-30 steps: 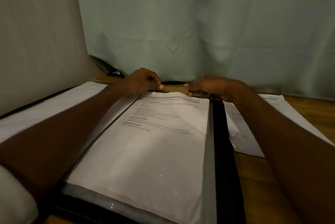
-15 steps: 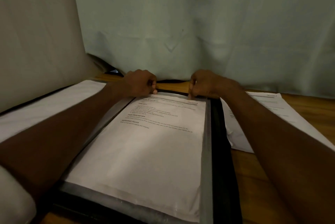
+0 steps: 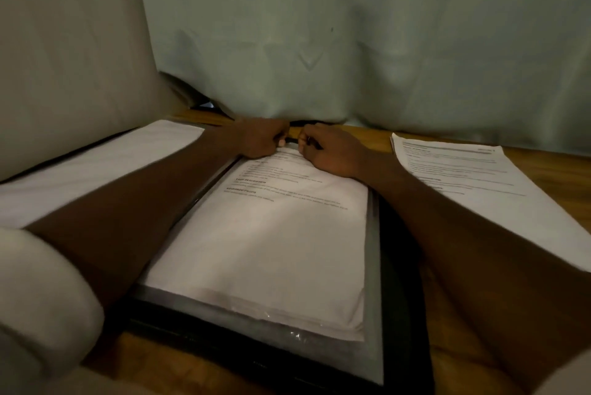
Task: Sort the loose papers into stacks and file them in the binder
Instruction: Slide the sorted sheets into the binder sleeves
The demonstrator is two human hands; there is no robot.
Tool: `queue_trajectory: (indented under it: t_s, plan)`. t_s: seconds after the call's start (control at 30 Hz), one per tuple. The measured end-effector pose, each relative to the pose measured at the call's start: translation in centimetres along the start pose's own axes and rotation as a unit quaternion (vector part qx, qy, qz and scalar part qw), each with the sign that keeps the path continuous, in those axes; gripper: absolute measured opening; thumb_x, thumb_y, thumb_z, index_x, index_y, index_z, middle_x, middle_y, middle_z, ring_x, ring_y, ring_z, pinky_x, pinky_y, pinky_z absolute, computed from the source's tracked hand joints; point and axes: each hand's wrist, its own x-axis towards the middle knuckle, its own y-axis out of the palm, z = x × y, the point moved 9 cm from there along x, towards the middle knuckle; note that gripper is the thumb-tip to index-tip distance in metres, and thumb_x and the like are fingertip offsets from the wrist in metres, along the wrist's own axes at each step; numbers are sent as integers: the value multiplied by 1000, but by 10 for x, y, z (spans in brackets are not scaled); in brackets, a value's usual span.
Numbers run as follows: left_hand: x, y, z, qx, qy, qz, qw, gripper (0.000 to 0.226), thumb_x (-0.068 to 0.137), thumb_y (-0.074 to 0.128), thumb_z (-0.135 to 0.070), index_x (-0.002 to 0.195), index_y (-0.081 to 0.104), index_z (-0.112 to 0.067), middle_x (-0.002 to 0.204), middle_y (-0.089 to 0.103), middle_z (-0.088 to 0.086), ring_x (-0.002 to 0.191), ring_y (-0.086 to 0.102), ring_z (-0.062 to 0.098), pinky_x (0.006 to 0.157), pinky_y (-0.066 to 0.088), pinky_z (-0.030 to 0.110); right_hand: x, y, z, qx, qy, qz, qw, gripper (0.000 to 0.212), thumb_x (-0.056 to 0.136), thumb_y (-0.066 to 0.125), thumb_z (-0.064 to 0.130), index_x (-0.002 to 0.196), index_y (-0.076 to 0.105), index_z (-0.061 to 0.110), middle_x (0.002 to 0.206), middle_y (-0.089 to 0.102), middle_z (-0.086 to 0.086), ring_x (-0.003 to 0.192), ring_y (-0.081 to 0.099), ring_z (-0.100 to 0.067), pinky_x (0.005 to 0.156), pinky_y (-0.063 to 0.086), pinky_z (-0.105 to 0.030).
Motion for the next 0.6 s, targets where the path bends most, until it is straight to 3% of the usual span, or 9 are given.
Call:
queue_trajectory:
  t_s: [0.17, 0.23, 0.3, 0.37, 0.43, 0.47, 0.53, 0.6]
  plan:
    - [-17, -2, -4, -19, -46, -2, 999, 22, 96, 54, -9, 117, 56, -5, 119, 60, 21, 103, 58, 35, 86, 45, 39, -9, -9, 6, 17, 40, -4, 999, 10, 96, 60, 25, 97, 64, 17, 96, 66, -5, 86, 61, -23, 83, 51, -46]
    - [-28, -17, -16, -50, -79, -43, 995, 23, 96, 54, -11, 116, 60, -4, 122, 59, 24, 108, 59, 39, 90, 47, 41, -11, -12, 10, 19, 61, 29, 998, 12, 96, 59, 24, 100, 65, 13, 98, 66, -5, 91, 62, -25, 89, 50, -47]
    - [-47, -38, -31, -121, -92, -127, 980, 26, 97, 50, -10, 116, 65, 0, 120, 60, 25, 110, 60, 37, 90, 46, 37, -16, -13, 22, -13, 70, 88, 994, 24, 98, 56, 38, 93, 62, 16, 95, 64, -5, 90, 61, -25, 90, 50, -49]
    - [-78, -49, -52, -171, -68, -182, 966, 34, 95, 46, -15, 119, 63, 1, 121, 61, 20, 112, 59, 31, 91, 44, 34, -28, -15, 36, -41, 66, 127, 989, 42, 93, 40, 65, 89, 57, 26, 99, 63, -3, 92, 60, -23, 91, 50, -46]
    - [-107, -42, -76, -172, -20, -151, 973, 44, 91, 43, -23, 128, 59, -4, 128, 58, 15, 117, 57, 27, 97, 45, 39, -44, -16, 51, -50, 71, 125, 988, 61, 93, 29, 72, 127, 57, 29, 134, 56, -10, 123, 53, -29, 108, 40, -46]
    - [-118, -38, -83, -152, -16, -127, 980, 43, 94, 44, -25, 133, 56, -9, 134, 55, 13, 121, 55, 28, 100, 45, 43, -54, -16, 58, -54, 76, 106, 990, 64, 98, 29, 68, 145, 46, 27, 148, 47, -13, 136, 44, -32, 114, 35, -48]
    - [-136, -26, -80, -80, -68, -78, 991, 41, 104, 43, -33, 141, 48, -17, 145, 47, 8, 131, 49, 31, 103, 43, 48, -78, -18, 70, -76, 94, 62, 991, 61, 105, 28, 58, 155, 35, 24, 159, 36, -12, 146, 33, -32, 117, 29, -52]
    - [-152, -14, -75, -32, -133, -13, 990, 49, 107, 35, -44, 148, 41, -18, 155, 38, 7, 141, 40, 33, 110, 37, 51, -102, -14, 80, -105, 113, 74, 985, 63, 105, 21, 60, 158, 29, 26, 166, 25, -6, 152, 23, -28, 120, 21, -58]
